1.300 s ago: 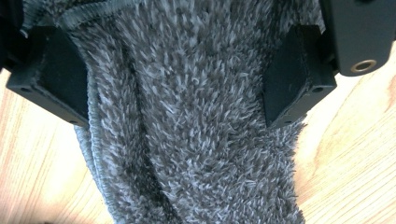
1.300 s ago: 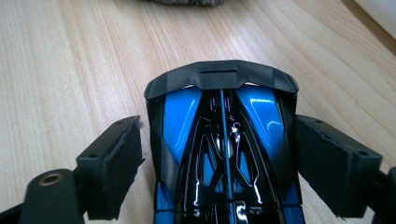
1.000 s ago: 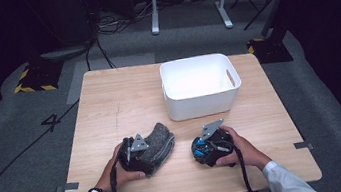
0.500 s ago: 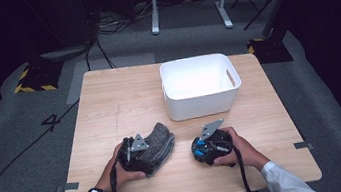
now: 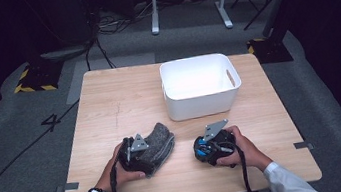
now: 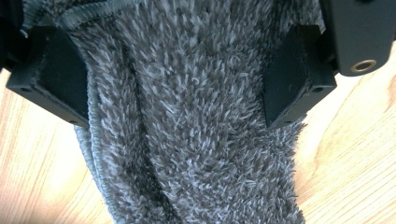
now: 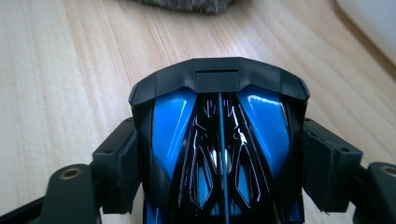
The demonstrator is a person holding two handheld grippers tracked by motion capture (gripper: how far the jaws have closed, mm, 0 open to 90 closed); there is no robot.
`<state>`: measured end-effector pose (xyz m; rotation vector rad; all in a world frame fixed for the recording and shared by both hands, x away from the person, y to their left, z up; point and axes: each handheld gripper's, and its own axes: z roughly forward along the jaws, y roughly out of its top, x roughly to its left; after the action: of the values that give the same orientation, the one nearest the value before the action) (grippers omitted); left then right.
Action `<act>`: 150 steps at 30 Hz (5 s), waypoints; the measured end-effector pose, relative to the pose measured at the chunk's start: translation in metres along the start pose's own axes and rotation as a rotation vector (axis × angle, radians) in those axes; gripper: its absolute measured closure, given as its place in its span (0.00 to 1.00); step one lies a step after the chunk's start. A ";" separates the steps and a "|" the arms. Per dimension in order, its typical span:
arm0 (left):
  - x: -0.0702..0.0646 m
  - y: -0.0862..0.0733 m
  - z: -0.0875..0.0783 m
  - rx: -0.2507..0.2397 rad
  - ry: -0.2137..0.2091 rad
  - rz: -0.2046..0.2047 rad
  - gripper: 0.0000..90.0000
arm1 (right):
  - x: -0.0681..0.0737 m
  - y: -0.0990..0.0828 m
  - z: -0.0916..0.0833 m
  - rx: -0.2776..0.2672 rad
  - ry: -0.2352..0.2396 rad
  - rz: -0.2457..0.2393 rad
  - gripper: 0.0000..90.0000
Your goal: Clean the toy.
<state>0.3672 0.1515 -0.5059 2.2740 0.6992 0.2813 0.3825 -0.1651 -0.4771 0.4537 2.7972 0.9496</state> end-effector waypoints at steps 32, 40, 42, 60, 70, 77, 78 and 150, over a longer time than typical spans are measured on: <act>-0.015 0.043 -0.002 -0.025 0.025 -0.011 0.18 | 0.005 -0.010 -0.077 -0.288 -0.009 0.003 0.28; -0.008 0.054 0.015 0.064 0.068 -0.018 0.27 | 0.003 -0.015 -0.084 -0.325 -0.002 0.007 0.28; -0.004 0.053 0.015 0.069 0.056 -0.037 0.31 | 0.004 -0.016 -0.084 -0.330 -0.001 -0.002 0.28; 0.009 0.044 0.016 0.125 0.022 -0.080 0.64 | 0.002 -0.028 -0.090 -0.340 -0.004 0.009 0.28; -0.043 0.079 0.009 -0.144 -0.202 0.085 0.77 | 0.003 -0.023 -0.084 -0.366 0.000 -0.004 0.28; -0.075 0.105 0.005 -0.318 -0.294 0.165 0.77 | 0.004 -0.020 -0.087 -0.438 -0.006 0.013 0.28; -0.074 0.105 0.006 -0.322 -0.302 0.158 0.77 | 0.002 -0.021 -0.089 -0.450 -0.009 0.017 0.28; -0.074 0.107 0.010 -0.388 -0.230 0.199 0.77 | 0.003 -0.023 -0.087 -0.624 0.025 0.070 0.28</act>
<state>0.3522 0.0415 -0.4373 1.9619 0.2703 0.2223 0.3532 -0.2305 -0.4229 0.4409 2.3285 1.7535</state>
